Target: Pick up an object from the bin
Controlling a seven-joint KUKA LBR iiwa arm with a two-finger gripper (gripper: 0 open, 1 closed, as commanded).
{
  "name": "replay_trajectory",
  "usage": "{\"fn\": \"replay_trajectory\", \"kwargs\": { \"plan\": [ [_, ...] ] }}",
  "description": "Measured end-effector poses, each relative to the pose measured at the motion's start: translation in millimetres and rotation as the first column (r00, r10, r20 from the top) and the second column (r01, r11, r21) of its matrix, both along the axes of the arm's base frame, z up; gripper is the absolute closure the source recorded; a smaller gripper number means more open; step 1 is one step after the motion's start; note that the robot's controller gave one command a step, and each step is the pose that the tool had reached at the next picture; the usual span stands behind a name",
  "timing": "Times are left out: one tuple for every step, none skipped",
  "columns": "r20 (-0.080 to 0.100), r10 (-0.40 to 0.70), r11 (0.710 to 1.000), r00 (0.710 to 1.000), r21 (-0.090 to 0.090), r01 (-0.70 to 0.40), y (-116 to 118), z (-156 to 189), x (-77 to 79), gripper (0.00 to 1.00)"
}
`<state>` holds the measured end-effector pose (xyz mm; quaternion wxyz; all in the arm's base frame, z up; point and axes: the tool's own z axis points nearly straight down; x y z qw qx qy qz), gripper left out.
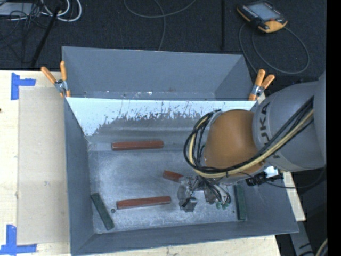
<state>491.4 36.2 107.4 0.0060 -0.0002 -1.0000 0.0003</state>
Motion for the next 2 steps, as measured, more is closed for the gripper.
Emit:
{"fn": "replay_trajectory", "kwargs": {
  "plan": [
    [0.009,0.031,1.000,0.999,0.001,-0.031,50.3,23.0,-13.7,0.00],
    [0.010,0.031,1.000,0.999,0.001,-0.031,50.2,23.1,-13.6,0.00]
  ]
}}
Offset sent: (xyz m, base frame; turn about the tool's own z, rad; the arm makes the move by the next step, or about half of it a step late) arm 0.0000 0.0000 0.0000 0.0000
